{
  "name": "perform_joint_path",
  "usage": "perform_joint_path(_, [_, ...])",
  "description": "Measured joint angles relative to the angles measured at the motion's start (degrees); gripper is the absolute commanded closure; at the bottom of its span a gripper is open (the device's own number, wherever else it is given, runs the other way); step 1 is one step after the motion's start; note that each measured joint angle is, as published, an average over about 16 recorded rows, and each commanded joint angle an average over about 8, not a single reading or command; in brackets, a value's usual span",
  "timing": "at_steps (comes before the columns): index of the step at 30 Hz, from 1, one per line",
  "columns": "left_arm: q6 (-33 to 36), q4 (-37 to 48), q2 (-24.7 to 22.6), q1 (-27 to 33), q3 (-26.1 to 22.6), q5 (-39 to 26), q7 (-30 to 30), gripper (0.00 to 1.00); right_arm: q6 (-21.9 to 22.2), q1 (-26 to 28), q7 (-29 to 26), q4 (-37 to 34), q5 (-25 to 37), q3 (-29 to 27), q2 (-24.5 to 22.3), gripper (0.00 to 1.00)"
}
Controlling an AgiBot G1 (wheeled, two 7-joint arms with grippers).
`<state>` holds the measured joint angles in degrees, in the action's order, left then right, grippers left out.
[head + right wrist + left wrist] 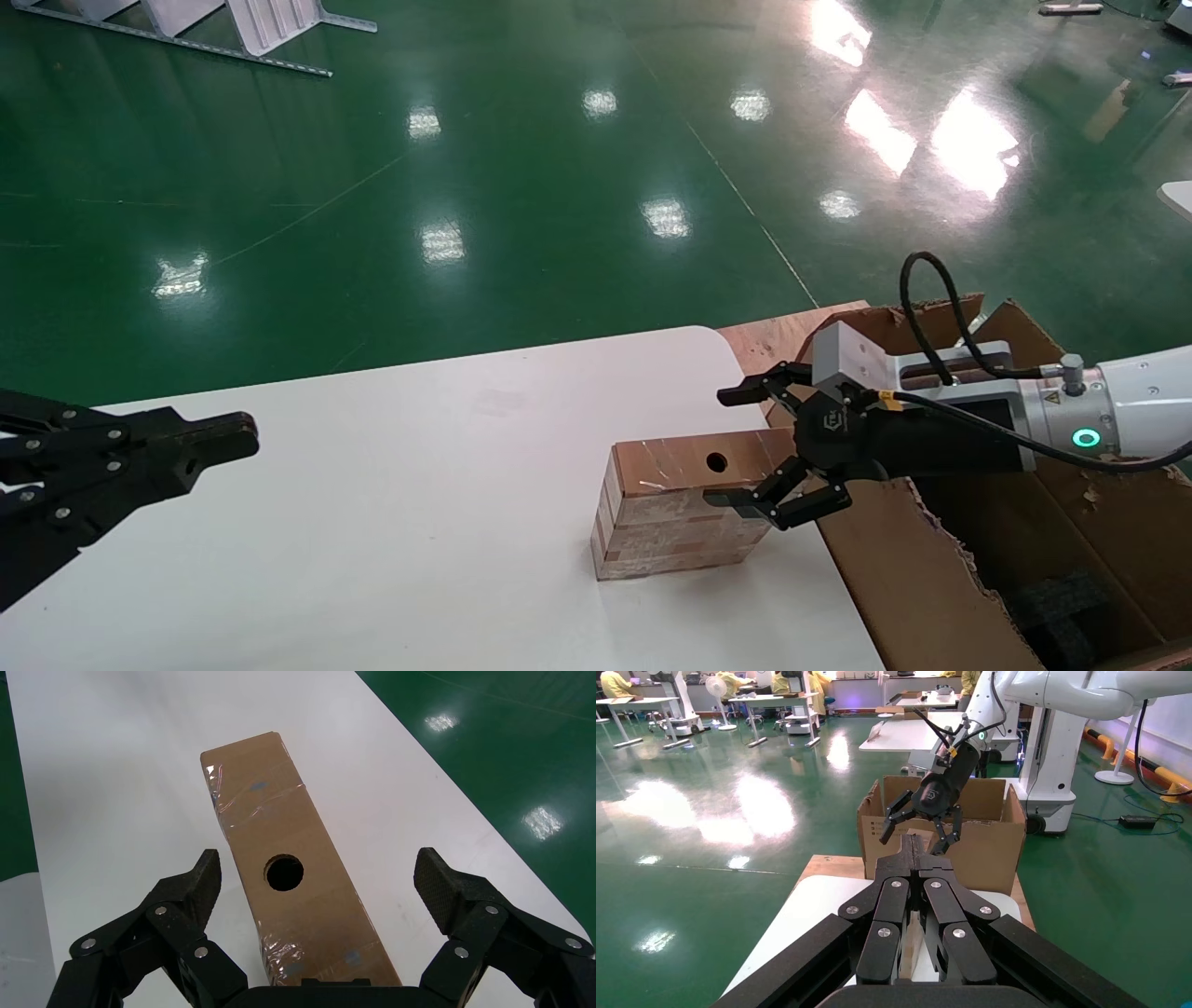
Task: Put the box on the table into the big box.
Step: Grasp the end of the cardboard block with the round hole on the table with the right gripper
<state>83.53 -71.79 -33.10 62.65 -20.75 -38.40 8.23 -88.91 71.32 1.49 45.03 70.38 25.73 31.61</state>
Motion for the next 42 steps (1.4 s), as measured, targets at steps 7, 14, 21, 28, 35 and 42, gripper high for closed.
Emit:
perform_joint_path(7, [0.00, 0.00, 0.00, 0.00, 0.00, 0.00, 0.00, 1.00, -0.35, 0.86, 0.58, -1.16, 0.48, 1.04, 0.47, 0.00])
perform_joint_path(14, [0.00, 0.00, 0.00, 0.00, 0.00, 0.00, 0.00, 1.00, -0.51, 1.49, 0.87, -1.74, 0.75, 2.16, 0.74, 0.00])
perform_joint_path(21, [0.00, 0.00, 0.00, 0.00, -0.01, 0.01, 0.00, 0.74, -0.60, 1.99, 1.01, -1.96, 0.67, 3.04, 0.78, 0.00])
perform_joint_path(28, [-0.01, 0.01, 0.01, -0.01, -0.01, 0.01, -0.01, 0.00, -0.72, 2.23, 1.09, -2.08, 0.33, 3.44, 0.69, 0.00])
perform_joint_path(35, [-0.02, 0.02, 0.01, -0.01, 0.00, 0.01, -0.01, 0.00, -0.79, 2.28, 1.11, -2.14, 0.11, 3.50, 0.65, 0.00])
perform_joint_path(42, [-0.02, 0.02, 0.01, -0.01, -0.01, 0.01, -0.01, 0.00, -0.75, 2.26, 1.10, -2.09, 0.19, 3.49, 0.65, 0.52])
